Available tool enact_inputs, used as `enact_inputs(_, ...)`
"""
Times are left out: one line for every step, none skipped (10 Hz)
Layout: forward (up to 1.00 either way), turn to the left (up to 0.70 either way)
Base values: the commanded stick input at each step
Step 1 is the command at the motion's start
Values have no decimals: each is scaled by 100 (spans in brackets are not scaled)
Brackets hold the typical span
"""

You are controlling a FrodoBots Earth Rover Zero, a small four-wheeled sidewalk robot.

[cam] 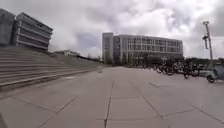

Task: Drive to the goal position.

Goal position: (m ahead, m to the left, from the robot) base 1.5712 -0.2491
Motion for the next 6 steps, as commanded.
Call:
enact_inputs(70,0)
enact_inputs(70,0)
enact_inputs(70,0)
enact_inputs(70,0)
enact_inputs(70,0)
enact_inputs(70,0)
